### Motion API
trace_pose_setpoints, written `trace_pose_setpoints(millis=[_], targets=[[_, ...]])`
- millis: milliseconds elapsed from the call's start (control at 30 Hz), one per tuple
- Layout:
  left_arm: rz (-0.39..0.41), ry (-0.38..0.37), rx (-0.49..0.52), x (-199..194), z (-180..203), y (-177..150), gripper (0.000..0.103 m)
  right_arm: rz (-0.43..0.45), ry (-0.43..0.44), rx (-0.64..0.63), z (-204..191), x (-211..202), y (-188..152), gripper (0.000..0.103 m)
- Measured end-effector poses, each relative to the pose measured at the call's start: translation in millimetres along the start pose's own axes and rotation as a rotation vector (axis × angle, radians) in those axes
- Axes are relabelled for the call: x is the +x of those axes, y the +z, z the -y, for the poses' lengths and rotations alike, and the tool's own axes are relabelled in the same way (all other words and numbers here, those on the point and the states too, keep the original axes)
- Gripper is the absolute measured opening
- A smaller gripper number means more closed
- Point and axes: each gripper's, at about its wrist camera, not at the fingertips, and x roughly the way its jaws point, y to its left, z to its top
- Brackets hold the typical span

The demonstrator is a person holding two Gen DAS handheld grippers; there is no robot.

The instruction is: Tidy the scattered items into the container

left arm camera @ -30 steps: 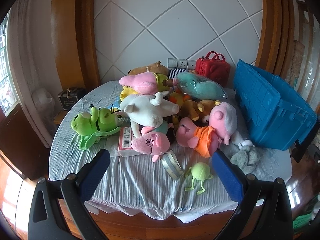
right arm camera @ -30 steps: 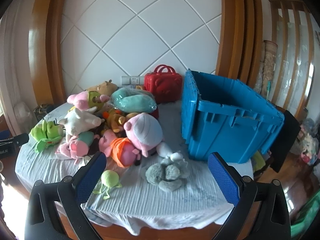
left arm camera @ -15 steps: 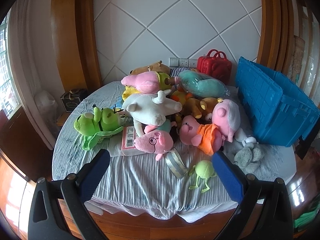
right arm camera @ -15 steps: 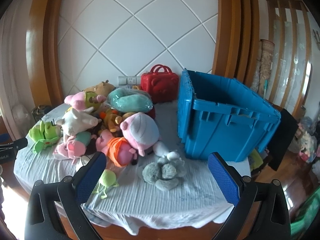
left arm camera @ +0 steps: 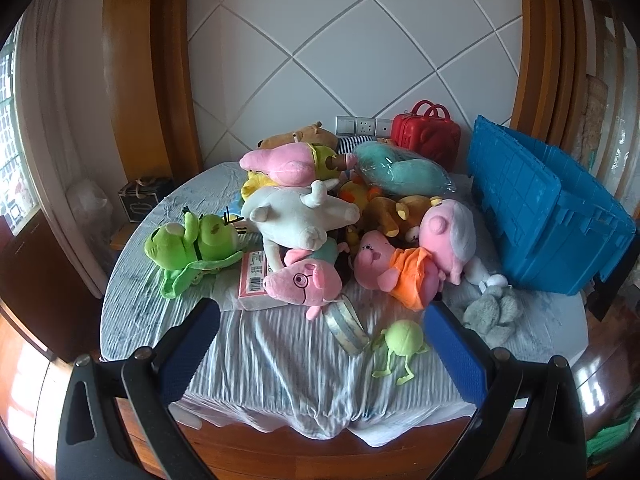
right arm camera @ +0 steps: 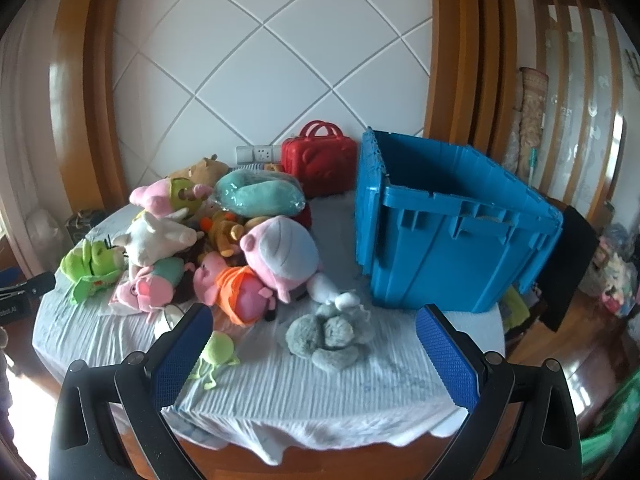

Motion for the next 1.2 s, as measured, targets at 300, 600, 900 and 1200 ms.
trace_pose_setpoints(millis=[300, 600, 900, 1200], targets=[[-0.014, 0.011, -0.002, 1.0, -1.2, -4.2, 0.103, 0.002, 0.002, 0.011, 2.6, 0.4, -2.3, 0.103], [-0.028, 0.015, 0.003, 4.1, 1.6, -6.2, 0.103, -0.009, -0.001, 0.009, 4.0, 6.1, -3.4, 0.103], [-0.03, 0.028, -0.004, 5.5, 3.0, -8.4, 0.103, -0.025, 0.017, 0.002, 8.8, 12.9, -5.6, 0.103], [-0.019, 0.035, -0.038, 7.0, 1.1, -20.1, 0.103, -0.037, 0.085, 0.028, 19.8, 25.3, -9.3, 0.103]])
